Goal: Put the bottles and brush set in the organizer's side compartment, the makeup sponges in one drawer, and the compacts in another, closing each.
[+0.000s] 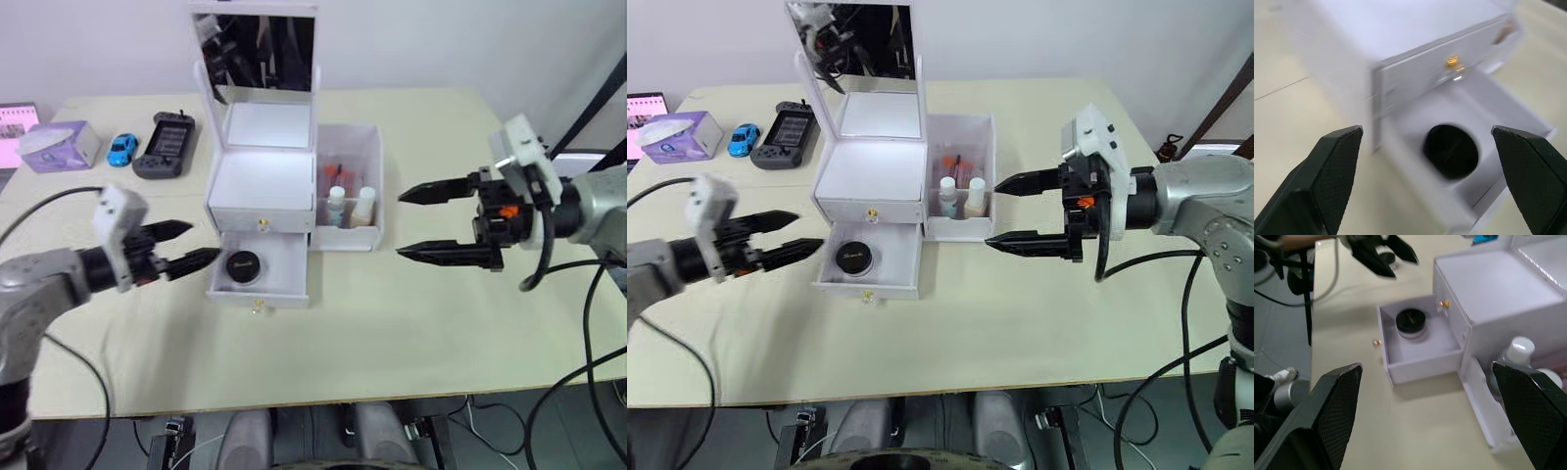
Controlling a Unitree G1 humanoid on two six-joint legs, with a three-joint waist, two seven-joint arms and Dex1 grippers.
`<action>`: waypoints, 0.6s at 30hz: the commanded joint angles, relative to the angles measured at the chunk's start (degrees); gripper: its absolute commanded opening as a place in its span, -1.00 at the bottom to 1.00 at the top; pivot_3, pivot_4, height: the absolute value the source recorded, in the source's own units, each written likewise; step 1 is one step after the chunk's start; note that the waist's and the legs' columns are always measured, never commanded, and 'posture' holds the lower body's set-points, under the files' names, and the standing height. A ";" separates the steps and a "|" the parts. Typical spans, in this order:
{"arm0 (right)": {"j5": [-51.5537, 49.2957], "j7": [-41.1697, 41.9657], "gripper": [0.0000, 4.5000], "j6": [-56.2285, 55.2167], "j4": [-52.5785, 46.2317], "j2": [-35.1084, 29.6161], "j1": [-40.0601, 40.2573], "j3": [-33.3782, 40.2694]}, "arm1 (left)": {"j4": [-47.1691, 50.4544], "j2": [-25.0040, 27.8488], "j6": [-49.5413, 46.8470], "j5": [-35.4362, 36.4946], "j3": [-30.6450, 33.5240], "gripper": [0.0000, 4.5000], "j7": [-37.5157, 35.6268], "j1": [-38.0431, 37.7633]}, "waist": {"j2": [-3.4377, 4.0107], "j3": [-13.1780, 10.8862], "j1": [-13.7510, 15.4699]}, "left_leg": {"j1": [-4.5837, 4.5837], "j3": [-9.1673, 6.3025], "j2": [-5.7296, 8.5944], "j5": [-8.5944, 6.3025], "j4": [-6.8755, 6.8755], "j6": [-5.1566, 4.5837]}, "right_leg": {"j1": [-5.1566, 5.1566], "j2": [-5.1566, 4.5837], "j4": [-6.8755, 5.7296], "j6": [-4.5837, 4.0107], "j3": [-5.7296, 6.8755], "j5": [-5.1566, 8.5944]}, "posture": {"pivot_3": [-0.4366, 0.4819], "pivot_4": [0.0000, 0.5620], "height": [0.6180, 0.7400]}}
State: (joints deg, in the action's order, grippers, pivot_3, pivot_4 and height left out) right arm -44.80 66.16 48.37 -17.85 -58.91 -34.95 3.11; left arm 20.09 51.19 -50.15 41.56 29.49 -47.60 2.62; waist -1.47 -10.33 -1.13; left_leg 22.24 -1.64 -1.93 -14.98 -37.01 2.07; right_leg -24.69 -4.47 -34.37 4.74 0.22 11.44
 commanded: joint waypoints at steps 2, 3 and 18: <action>3.60 3.50 1.00 -4.98 2.75 1.76 -2.73 -2.70 | -2.16 -1.60 3.31 -2.67 11.73 0.97 1.12 -8.48 | 0.02 -0.01 0.09 | -0.01 0.00 0.00 0.00 -0.02 0.00 | 0.00 0.00 -0.01 0.00 0.00 0.00 | -0.05 -0.47 1.00; 4.20 4.27 1.00 -5.79 3.45 2.34 -3.48 -3.52 | -2.12 -2.55 3.64 -2.38 14.54 0.97 0.17 -11.86 | 0.03 -0.02 0.12 | -0.02 0.00 0.00 0.00 -0.02 0.00 | 0.00 -0.01 -0.01 0.00 0.00 0.00 | -0.05 -0.47 1.00; 10.18 14.80 1.00 -12.87 12.19 7.02 -9.84 -8.92 | -15.89 -15.63 19.55 -6.32 35.31 0.97 -1.07 -36.31 | -0.16 0.03 0.31 | 0.07 0.15 -0.01 -0.03 -0.08 0.05 | -0.35 -0.23 0.23 0.19 0.01 0.15 | -0.05 -0.47 1.00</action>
State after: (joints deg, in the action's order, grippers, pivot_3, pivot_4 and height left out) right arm -34.80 80.06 36.40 -5.41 -51.91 -43.36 -6.61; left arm 4.48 36.16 -32.78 35.50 62.41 -49.16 -32.44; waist -1.63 -10.30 -0.82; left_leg 22.32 -1.49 -1.94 -15.01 -37.09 2.13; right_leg -25.06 -4.70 -34.13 4.93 0.23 11.59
